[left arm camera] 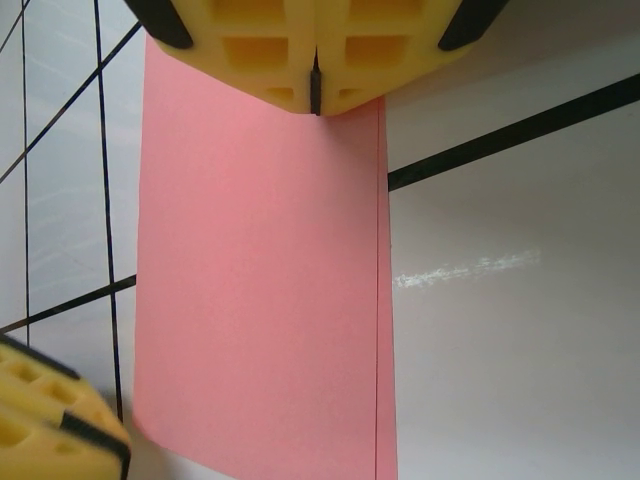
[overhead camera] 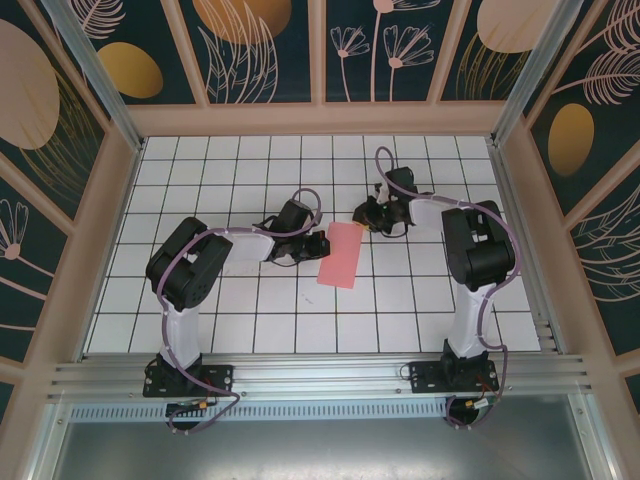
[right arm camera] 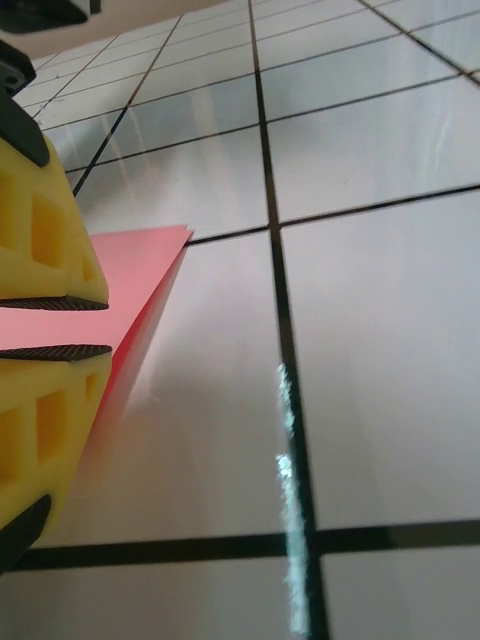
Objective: Fold a paper plane with a square sheet of paper (pick it up from the middle)
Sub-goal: Fold the square sheet of paper in half at the center of the table.
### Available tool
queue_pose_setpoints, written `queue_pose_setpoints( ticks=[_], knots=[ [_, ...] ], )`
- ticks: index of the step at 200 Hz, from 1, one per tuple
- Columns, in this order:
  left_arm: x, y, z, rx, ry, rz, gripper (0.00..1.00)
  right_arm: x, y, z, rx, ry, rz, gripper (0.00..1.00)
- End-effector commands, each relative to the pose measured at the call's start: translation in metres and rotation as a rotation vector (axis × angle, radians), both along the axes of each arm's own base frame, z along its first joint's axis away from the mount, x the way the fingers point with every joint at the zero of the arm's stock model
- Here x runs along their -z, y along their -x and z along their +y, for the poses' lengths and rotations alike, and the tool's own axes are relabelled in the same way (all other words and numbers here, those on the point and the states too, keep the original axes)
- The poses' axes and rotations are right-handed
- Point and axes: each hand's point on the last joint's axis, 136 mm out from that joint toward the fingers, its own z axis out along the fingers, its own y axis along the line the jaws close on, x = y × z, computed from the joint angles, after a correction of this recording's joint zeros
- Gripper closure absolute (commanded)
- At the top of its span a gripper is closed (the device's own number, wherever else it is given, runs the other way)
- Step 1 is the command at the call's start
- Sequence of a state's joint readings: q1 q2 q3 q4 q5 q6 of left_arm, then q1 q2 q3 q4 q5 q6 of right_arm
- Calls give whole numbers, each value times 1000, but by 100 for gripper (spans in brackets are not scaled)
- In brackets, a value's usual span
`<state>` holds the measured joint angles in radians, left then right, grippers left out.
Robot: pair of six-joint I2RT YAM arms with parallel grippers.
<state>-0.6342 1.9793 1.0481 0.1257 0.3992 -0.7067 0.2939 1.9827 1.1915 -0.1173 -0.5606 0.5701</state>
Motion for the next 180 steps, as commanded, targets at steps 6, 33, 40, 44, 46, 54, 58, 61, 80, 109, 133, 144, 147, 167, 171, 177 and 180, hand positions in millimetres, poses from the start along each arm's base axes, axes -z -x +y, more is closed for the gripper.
queue_pose_setpoints(
  ticks=[6,33,40,44,46,54,58,61,80,109,133,144,147,167,171,177,180],
  knots=[
    [38,30,29,-8,-151,128,93,14,1,-7,4,37,32,81],
    [37,30,29,-9,-149,127,93,30,9,-7,16,29,67,81],
    [37,30,29,-8,-149,127,93,32,10,-7,17,32,68,81],
    [37,30,29,-9,-148,128,93,34,11,-8,18,35,71,81],
    [37,31,28,-8,-148,127,93,34,11,-8,18,36,71,81],
    [35,30,28,-10,-145,123,93,36,12,-10,18,46,73,81],
    [35,30,28,-11,-146,123,93,36,11,-10,20,53,72,81],
    [35,30,28,-10,-145,123,93,36,11,-11,19,58,71,81],
    [31,29,27,-12,-138,118,93,31,8,-10,7,60,54,81],
    [10,27,24,-28,-86,92,92,3,0,-3,-48,45,-20,79],
    [-19,27,23,-60,-21,52,87,-30,-4,-7,-61,71,-119,75],
    [-33,27,26,-79,-2,25,85,-43,2,-12,-56,82,-162,72],
    [-38,27,27,-84,4,13,83,-46,4,-13,-55,86,-175,71],
    [-66,23,39,-137,4,-66,78,-62,25,-12,-97,136,-261,61],
    [-70,22,43,-156,1,-80,76,-64,30,-11,-107,154,-278,60],
    [-74,21,48,-179,-6,-100,75,-67,38,-8,-124,185,-305,60],
    [-76,21,52,-192,-12,-111,75,-67,42,-6,-134,203,-317,60]
  ],
)
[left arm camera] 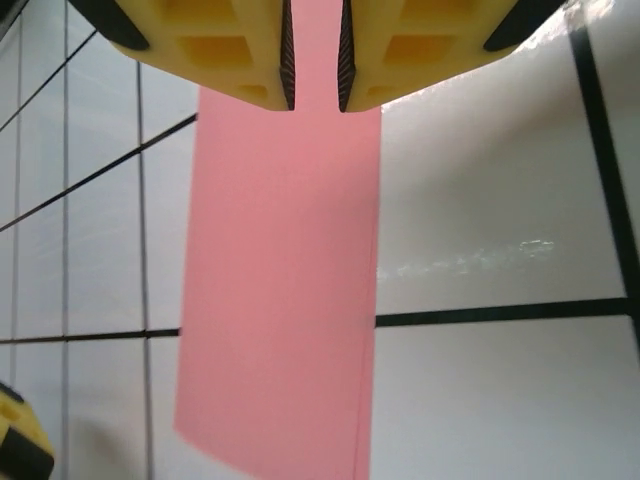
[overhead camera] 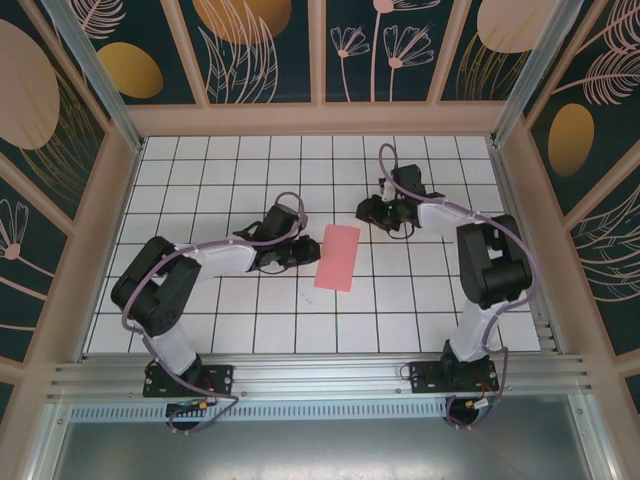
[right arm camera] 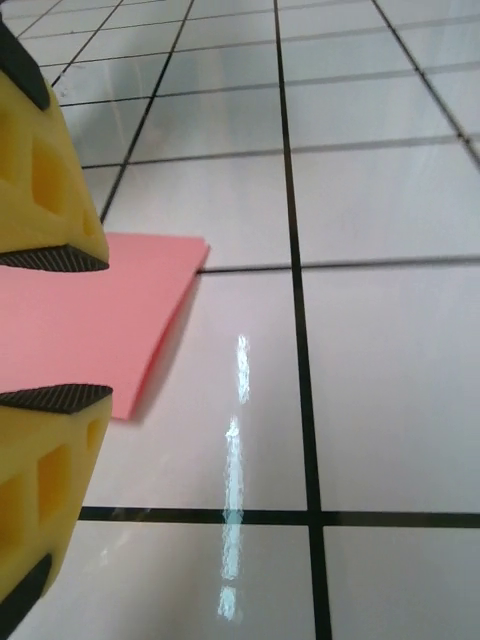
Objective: Fold a paper plane with a square sheet of paper (pick it up from the middle)
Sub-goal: Fold the square sheet of paper in half at the center of the table.
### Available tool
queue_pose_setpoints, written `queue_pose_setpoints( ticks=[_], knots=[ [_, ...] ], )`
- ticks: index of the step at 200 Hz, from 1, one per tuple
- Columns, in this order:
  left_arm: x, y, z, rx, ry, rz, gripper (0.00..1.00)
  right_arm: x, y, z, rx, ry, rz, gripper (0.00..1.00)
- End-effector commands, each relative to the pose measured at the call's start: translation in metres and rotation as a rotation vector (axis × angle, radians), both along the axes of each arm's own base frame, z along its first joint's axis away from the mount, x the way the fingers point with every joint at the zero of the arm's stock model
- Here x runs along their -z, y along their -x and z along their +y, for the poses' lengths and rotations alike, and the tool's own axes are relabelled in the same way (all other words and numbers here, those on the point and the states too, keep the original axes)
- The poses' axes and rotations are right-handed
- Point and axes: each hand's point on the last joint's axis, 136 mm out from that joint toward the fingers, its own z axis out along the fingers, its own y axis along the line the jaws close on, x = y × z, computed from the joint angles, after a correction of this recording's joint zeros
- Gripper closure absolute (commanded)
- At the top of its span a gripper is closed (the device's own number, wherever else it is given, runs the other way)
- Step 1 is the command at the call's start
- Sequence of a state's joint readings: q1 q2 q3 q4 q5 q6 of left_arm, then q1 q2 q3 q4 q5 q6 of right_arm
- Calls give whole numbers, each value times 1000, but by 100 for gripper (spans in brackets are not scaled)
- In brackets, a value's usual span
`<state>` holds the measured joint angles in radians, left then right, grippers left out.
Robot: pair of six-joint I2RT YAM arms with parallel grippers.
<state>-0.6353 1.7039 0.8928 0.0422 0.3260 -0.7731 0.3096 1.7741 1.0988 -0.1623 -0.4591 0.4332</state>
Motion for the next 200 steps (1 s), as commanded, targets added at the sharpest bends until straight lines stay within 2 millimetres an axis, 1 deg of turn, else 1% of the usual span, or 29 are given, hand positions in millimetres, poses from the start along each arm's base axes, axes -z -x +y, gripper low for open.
queue_pose_setpoints(
  ticks=[1,3,4,25,35,45,64,84,105,153,171,183,200],
  knots=[
    [-31,-7,18,-102,-11,-94,75,-24,25,9,-82,107,-146,60],
    [-32,-8,21,-111,-17,-100,75,-23,27,10,-88,120,-154,59],
    [-29,-7,23,-116,-25,-97,74,-24,29,11,-94,125,-161,59],
    [-32,-10,47,-195,-51,-129,72,-22,58,30,-182,234,-255,58],
    [-31,-11,57,-221,-42,-129,72,-15,71,34,-207,286,-266,58],
    [-30,-11,64,-238,-30,-122,72,-3,83,32,-210,321,-206,58],
    [-28,-8,71,-255,12,-115,72,13,104,39,-221,267,-56,58],
    [-27,-2,69,-251,68,-106,72,23,119,51,-230,231,-23,58],
    [-24,3,66,-235,98,-93,72,32,119,47,-185,237,1,58],
    [-21,9,62,-213,122,-75,69,55,111,43,-164,316,52,58],
    [-19,10,61,-210,127,-69,68,61,108,40,-149,345,61,57],
    [-18,11,60,-205,131,-64,67,60,105,40,-143,346,60,57],
    [-17,11,58,-195,137,-56,66,52,102,42,-123,325,39,56]
  ],
)
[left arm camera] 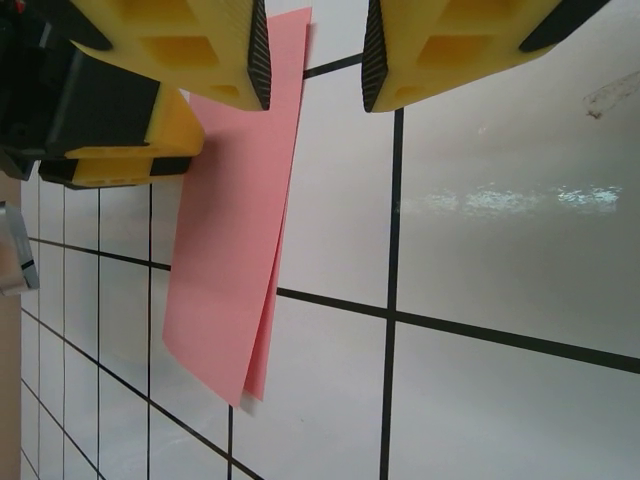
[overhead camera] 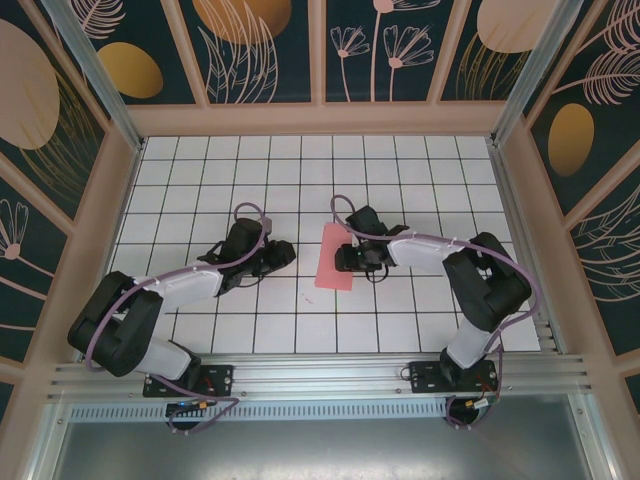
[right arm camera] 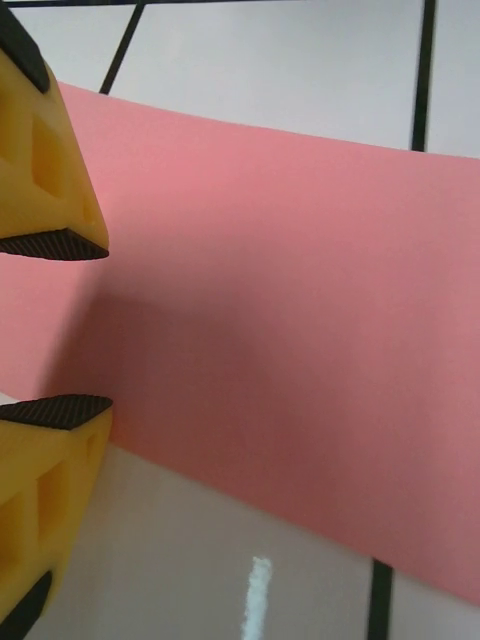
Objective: Fold a paper plane with a square sheet of paper (pick it up from the middle)
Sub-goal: Fold the square sheet of paper in half at the center of the table.
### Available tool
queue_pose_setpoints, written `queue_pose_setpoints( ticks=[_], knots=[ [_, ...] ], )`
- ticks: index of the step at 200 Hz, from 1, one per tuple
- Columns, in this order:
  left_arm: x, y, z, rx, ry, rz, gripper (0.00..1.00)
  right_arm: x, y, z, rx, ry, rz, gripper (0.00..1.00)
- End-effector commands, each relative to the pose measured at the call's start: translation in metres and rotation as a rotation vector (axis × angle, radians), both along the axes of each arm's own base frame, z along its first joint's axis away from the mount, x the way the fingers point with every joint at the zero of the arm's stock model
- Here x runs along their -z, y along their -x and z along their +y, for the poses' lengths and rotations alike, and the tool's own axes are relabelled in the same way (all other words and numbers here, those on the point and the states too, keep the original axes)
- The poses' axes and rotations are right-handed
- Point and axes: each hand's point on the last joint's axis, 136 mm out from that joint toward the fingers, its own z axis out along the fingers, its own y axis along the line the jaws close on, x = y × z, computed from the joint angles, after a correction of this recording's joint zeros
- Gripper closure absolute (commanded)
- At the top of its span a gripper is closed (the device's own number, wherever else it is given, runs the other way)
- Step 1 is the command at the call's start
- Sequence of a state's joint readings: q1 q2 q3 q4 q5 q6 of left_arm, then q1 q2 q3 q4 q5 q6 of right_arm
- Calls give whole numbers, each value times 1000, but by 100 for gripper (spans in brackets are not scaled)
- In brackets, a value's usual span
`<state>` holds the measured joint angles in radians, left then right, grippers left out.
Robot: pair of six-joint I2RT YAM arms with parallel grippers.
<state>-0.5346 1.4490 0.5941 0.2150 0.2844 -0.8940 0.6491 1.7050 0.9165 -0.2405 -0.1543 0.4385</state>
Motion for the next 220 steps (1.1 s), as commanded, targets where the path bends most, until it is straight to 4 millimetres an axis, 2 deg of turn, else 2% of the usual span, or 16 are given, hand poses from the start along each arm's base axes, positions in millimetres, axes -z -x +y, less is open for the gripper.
queue_pose_setpoints(
  ticks=[1,28,67,105,170,184,186,190,220],
  knots=[
    [-5,0,-6,18,42,-12,66,-8,-9,-1,47,6,-22,56],
    [-6,-1,-11,35,52,-8,64,-23,-13,-3,84,-81,-37,55],
    [-4,-6,-22,72,70,9,62,-20,-15,-4,119,-196,17,55],
    [4,-13,-33,109,60,36,59,-17,-13,4,106,-253,43,56],
    [16,-18,-51,163,42,73,59,-1,-9,-6,132,-196,68,56],
    [12,-19,-54,170,45,63,59,1,-8,-7,132,-195,72,56],
    [20,-18,-54,171,38,81,59,2,-8,-6,132,-195,73,56],
    [23,-18,-55,173,33,88,59,2,-8,-7,133,-192,74,56],
    [28,-17,-59,186,22,98,58,9,-3,-9,136,-185,89,56]
  ],
)
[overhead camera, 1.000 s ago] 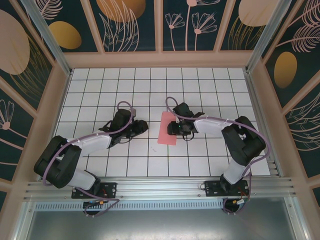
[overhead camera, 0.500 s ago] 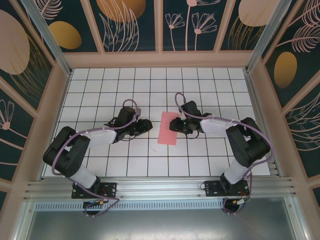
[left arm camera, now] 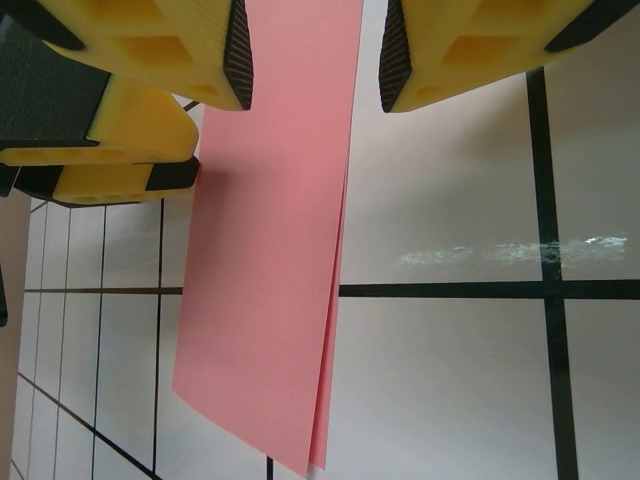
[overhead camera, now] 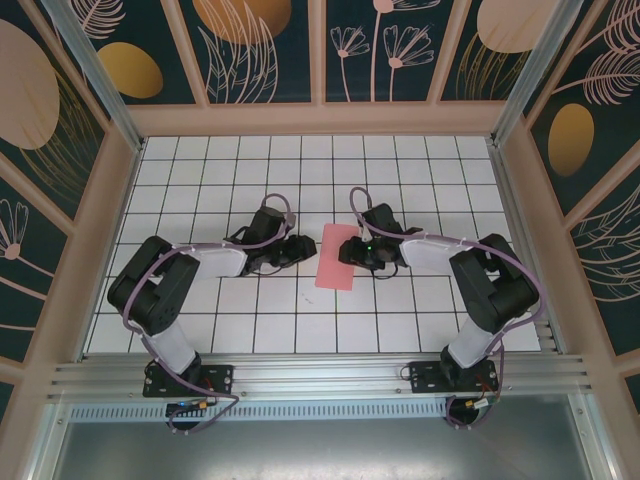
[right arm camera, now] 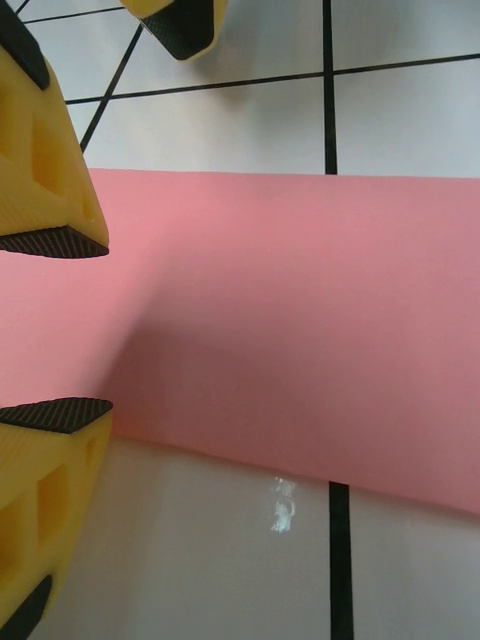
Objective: Fold a paper plane with a square sheet of paper (pick it up from the middle)
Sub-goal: Fold the triangle a second time at the center of the table.
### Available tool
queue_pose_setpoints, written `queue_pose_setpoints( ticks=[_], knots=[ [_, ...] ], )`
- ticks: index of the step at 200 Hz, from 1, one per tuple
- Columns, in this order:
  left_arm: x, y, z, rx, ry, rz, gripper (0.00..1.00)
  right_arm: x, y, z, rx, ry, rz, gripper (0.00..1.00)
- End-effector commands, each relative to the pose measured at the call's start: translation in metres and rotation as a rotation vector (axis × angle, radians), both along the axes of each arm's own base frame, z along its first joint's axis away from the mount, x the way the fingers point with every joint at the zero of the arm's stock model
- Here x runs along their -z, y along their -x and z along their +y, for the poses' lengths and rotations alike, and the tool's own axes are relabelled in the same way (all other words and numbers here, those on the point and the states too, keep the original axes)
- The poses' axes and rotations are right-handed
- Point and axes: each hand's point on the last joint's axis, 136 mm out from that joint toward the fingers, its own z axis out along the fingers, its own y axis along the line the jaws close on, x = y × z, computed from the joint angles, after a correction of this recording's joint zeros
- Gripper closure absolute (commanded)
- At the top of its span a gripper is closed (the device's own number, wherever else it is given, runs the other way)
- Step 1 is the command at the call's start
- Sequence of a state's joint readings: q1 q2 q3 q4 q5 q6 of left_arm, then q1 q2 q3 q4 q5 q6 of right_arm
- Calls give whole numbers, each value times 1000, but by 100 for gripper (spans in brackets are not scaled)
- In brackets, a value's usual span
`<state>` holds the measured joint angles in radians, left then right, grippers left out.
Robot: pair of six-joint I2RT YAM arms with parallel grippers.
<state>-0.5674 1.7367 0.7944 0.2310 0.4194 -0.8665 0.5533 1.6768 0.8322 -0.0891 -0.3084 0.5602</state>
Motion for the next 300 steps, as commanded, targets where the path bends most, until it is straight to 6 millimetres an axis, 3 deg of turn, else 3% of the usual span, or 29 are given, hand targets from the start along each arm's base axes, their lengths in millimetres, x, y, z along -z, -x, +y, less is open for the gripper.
queue_pose_setpoints(
  ticks=[1,149,300],
  knots=[
    [2,1,-7,38,-7,6,58,15,8,-3,6,8,37,56],
    [20,14,-25,115,-21,72,60,22,10,-15,38,-67,61,57],
    [9,16,-36,136,34,65,61,25,11,-16,38,-68,67,58]
  ],
)
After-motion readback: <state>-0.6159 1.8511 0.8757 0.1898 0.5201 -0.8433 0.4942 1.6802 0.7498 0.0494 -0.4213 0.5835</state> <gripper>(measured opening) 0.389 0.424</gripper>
